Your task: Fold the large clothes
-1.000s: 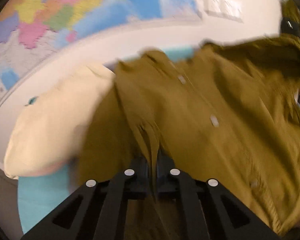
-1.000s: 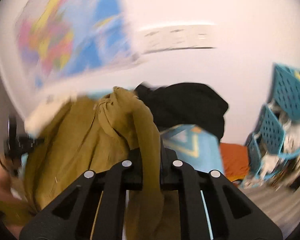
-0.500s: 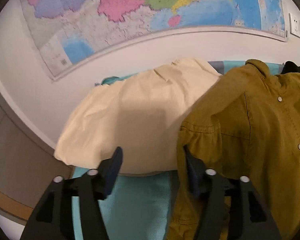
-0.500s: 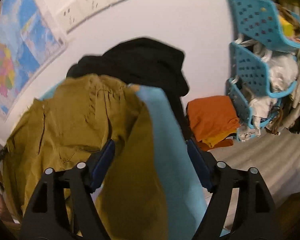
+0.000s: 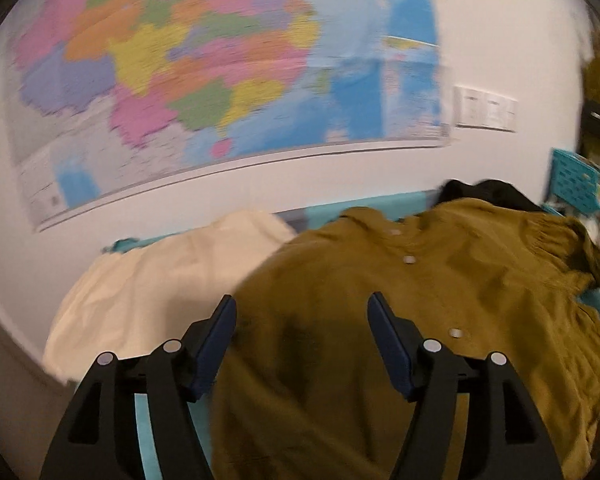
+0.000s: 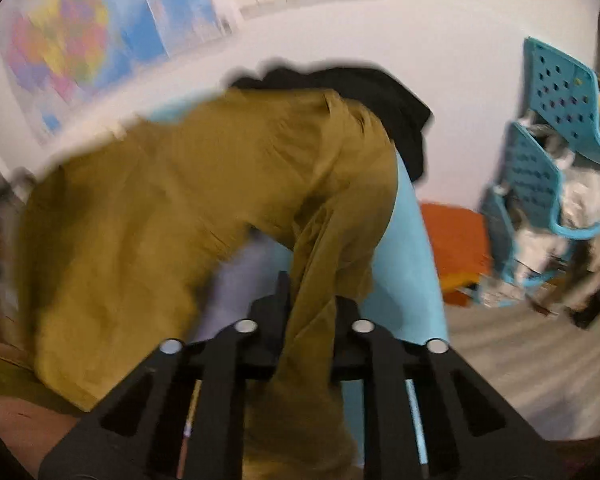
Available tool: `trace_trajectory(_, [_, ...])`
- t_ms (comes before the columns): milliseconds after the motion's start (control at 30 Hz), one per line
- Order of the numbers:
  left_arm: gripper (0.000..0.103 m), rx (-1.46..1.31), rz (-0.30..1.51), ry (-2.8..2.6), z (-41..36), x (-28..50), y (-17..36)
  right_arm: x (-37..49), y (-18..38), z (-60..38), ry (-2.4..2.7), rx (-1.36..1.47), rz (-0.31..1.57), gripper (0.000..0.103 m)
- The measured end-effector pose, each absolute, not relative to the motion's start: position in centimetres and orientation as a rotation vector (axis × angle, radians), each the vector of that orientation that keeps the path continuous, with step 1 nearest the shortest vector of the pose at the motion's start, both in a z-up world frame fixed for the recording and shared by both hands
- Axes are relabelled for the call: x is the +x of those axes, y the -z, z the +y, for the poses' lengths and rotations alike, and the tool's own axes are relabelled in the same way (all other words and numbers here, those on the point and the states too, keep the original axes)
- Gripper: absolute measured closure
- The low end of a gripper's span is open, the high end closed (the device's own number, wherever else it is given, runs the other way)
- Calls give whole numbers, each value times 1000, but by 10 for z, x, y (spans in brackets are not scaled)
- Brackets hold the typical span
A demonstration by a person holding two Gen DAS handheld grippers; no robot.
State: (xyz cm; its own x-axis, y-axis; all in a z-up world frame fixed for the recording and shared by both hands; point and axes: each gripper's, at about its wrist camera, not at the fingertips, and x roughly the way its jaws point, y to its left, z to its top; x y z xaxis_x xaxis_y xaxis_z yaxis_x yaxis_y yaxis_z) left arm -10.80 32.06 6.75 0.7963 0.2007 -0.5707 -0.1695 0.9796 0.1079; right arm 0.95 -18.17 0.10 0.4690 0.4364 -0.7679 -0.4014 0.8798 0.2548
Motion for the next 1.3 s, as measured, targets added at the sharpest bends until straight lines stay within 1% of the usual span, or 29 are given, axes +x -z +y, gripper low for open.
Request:
trace_trajectory(67, [38,58,617,-148,309,-107,-67,11,-36,-179,-599,116,899,91])
trace_trajectory(167, [38,48,613,-81,298,-103,-69,10,-80,-155,-731,153,844,91])
trace_trajectory(233, [38,38,607,-36,293,-99,-70,11,-101,-128,-815,151,828,91])
trace_trajectory(333, [37,25,602,28,285,-98,-70,14,-115,-73,-920,152,840,91])
trace_trajectory(467, [34,4,623,107,274,-96,-63,22,-103,1,-1028,194,888,91])
trace_trajectory(567, [32,-33,658,198,269,-95,-52,36,-67,50,-1072,257,962,90])
trace_trajectory(600, [31,-59,678,251,268,-95,-47,42,-59,60,-1077,283,985,90])
trace_trajectory(633, [27,-90,699,316,267,-96,-42,48,-48,71,-1081,311,1012,90])
trace_trajectory(700, [26,-154,718,415,265,-96,-33,56,-31,83,-1067,358,1035,89])
trace_trajectory(767, [18,-209,763,495,260,-92,-21,60,-19,95,-1065,393,1063,88])
trace_trajectory(867, [17,-269,860,591,244,-77,2,61,-10,108,-1054,396,1067,84])
trace_trajectory(933, [17,-308,941,620,229,-60,21,61,-5,114,-1058,381,1080,80])
trace_trajectory(967, [20,-332,972,636,223,-53,28,60,-3,113,-1058,373,1085,79])
trace_trajectory(1000, [27,-352,1003,649,218,-46,36,60,-3,113,-1064,360,1086,73])
trace_trajectory(1033, [57,-338,1035,641,211,-40,42,59,-4,111,-1057,352,1081,66])
trace_trajectory(1067, [76,-325,1061,637,207,-37,47,59,-7,105,-1037,330,1060,64])
trace_trajectory(1133, [85,-306,1067,636,205,-36,50,60,-9,90,-1024,336,1041,59])
trace_trajectory(1167, [88,-286,1050,634,206,-39,47,61,-12,81,-1014,334,1027,57])
trace_trajectory(1233, [90,-239,999,614,211,-49,35,65,-20,55,-931,289,963,51])
trace_trajectory(1300, [90,-227,973,594,219,-57,24,67,-19,33,-878,245,946,51])
